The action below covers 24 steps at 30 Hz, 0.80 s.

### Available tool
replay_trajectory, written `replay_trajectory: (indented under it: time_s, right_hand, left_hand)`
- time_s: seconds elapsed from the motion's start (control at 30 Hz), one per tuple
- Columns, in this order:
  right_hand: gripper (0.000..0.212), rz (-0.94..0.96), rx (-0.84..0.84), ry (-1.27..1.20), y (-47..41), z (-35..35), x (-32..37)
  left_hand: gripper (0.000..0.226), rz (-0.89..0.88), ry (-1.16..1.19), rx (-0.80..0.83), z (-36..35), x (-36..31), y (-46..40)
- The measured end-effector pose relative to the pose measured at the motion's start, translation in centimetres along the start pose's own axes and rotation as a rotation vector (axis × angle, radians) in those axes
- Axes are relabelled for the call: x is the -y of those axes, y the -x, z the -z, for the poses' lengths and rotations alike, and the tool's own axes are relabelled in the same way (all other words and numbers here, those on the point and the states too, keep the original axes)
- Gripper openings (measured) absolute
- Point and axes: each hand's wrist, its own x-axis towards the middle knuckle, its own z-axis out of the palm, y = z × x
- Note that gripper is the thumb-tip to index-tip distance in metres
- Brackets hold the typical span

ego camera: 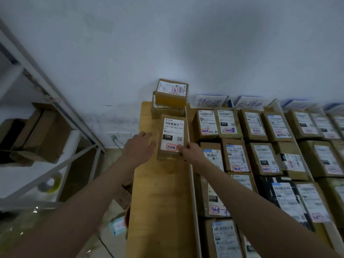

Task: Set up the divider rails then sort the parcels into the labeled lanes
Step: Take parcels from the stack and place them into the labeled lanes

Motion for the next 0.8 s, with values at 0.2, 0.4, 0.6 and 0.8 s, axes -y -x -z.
replay_trajectory:
  time_s: [0.2,0.4,0.6,0.8]
  right_hand:
    - [0.035,0.013,-0.097,-0.038,5.1,4.5,-0.5]
    - [0.032,0.015,-0.177,-0.029,9.0,8.3,-3.1]
    - [0.038,0.009,-0.203,-0.021,12.9,11.8,-6.5]
    - [0.038,0.029,-0.193,-0.04,17.0,16.0,-10.6]
  left_hand:
    - [0.052,-0.121,-0.236,-0.124,2.0,-3.6,3.3]
    - [0.054,-0.177,-0.311,-0.119,1.3,-8.0,6.9]
    - [0.051,-0.234,-0.371,-0.12,-0.2,-12.4,10.8]
    - [0.053,-0.236,-0.389,-0.137,-1.8,-17.1,15.0]
